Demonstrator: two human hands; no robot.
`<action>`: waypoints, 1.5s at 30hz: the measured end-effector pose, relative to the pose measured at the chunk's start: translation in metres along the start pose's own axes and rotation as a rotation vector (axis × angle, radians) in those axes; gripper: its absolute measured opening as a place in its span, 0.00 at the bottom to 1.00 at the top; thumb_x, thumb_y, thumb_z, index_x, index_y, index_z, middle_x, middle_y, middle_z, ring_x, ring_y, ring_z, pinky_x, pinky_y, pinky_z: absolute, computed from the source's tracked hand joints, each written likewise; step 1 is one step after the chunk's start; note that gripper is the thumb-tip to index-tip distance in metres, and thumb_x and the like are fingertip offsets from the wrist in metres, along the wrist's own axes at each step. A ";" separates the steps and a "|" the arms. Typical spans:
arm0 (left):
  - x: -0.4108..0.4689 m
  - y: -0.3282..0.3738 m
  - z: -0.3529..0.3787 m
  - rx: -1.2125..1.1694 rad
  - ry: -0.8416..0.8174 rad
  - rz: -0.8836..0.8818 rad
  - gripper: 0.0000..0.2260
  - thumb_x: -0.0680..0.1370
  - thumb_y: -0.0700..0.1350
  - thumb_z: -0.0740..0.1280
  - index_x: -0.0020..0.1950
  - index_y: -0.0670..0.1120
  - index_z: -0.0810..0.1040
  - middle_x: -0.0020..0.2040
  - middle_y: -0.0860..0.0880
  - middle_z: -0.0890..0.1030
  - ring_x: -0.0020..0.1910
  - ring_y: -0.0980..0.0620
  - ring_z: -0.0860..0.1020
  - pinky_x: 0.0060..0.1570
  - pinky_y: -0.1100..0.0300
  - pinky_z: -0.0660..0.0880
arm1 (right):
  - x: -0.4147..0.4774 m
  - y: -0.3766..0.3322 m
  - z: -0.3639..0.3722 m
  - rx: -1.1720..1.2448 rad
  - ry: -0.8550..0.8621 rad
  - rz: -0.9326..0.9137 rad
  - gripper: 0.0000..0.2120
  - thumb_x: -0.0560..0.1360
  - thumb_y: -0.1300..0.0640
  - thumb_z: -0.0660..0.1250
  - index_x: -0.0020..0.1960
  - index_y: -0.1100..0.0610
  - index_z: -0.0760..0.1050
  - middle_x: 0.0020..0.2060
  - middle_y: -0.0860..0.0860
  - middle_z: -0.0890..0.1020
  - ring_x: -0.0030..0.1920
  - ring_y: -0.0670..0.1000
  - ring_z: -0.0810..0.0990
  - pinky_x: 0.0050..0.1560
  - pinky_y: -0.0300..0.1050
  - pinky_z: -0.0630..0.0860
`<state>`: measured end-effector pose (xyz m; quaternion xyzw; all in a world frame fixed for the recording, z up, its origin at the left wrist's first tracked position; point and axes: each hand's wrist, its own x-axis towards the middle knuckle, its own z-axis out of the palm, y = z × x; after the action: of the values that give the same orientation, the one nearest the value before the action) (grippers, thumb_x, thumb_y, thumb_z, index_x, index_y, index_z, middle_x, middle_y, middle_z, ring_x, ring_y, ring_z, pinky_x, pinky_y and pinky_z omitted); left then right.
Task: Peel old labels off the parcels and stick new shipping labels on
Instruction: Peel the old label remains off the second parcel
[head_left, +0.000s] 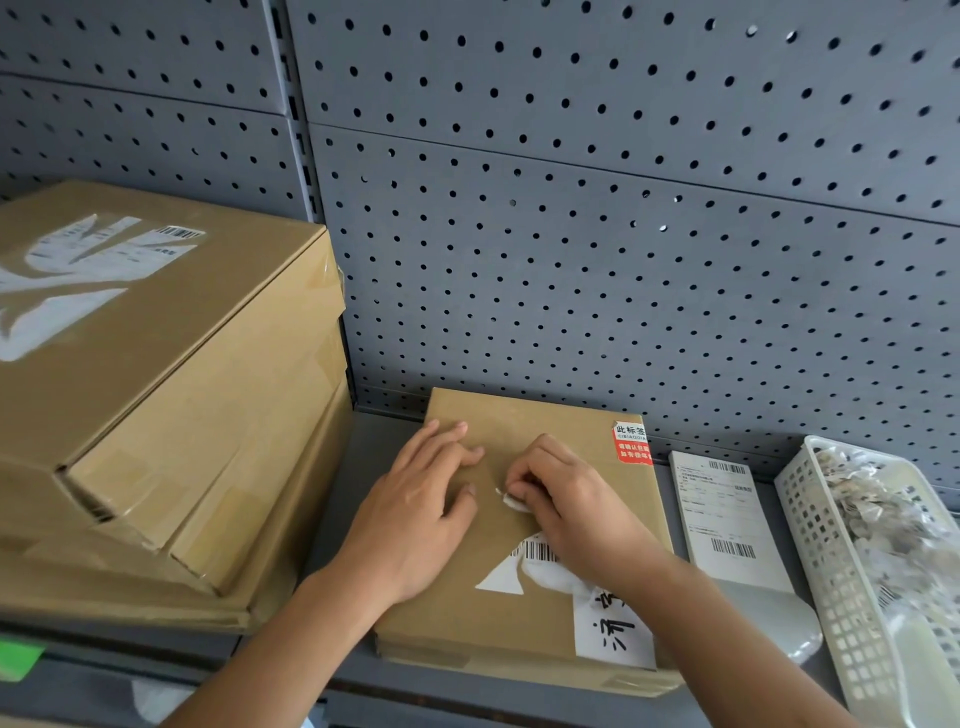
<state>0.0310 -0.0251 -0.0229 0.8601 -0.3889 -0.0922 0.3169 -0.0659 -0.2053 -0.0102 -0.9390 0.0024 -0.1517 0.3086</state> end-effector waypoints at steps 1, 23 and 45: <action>0.000 0.000 0.000 0.000 -0.002 0.000 0.15 0.84 0.51 0.59 0.71 0.58 0.69 0.78 0.68 0.55 0.76 0.71 0.41 0.73 0.55 0.62 | -0.001 0.000 0.000 0.006 0.005 0.009 0.06 0.79 0.64 0.64 0.47 0.55 0.75 0.46 0.43 0.74 0.45 0.44 0.75 0.48 0.34 0.72; 0.000 -0.001 0.000 0.011 -0.007 0.006 0.15 0.84 0.51 0.58 0.71 0.59 0.69 0.78 0.69 0.55 0.76 0.72 0.42 0.72 0.57 0.60 | -0.033 0.000 -0.038 0.400 0.275 0.333 0.07 0.81 0.62 0.63 0.49 0.52 0.76 0.45 0.47 0.84 0.45 0.51 0.81 0.49 0.47 0.78; 0.002 -0.006 0.000 -0.008 -0.013 0.046 0.13 0.83 0.54 0.57 0.66 0.66 0.66 0.76 0.70 0.56 0.78 0.70 0.45 0.76 0.52 0.55 | -0.172 0.067 -0.182 -0.402 0.750 0.795 0.06 0.75 0.62 0.71 0.44 0.51 0.79 0.40 0.48 0.82 0.39 0.45 0.79 0.39 0.41 0.71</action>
<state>0.0356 -0.0234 -0.0267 0.8490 -0.4102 -0.0922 0.3200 -0.2760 -0.3478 0.0414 -0.7881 0.4927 -0.3430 0.1357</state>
